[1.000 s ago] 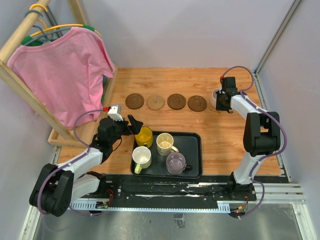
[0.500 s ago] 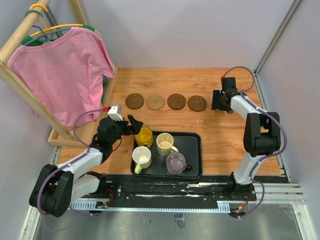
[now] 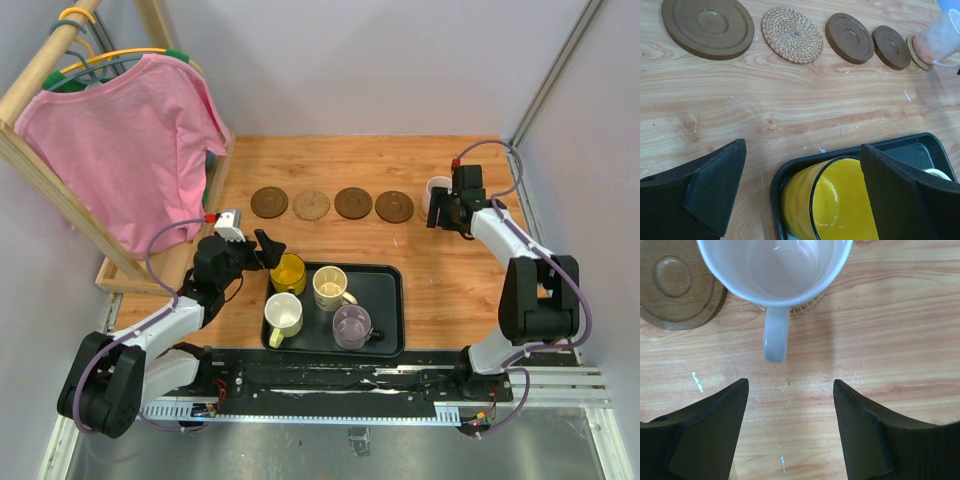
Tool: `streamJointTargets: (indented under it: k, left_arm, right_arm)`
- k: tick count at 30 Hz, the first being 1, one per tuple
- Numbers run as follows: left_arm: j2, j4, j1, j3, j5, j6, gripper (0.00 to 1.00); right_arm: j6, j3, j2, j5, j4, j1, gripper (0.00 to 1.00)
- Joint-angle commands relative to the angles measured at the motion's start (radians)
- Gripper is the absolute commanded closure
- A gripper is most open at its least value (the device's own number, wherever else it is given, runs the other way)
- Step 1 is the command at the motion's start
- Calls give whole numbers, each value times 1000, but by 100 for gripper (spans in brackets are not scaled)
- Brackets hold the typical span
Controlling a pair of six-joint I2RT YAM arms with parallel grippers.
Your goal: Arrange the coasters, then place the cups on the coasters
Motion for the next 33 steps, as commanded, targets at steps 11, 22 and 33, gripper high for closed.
streamJointTargets:
  k: [11,22,33]
  left_arm:
    - [-48,23,-5,-8,18,-4,0]
    - [-43,48,-5,-17,53,-18,0]
    - [-60,56,-8,-38,62,-40,0]
  right_arm:
    - [-19,-229,-430,-145,-80,189,34]
    - [-37,-318,-594,-360,-149,453,39]
    - [-33,-338,-524,-534,-67,535,49]
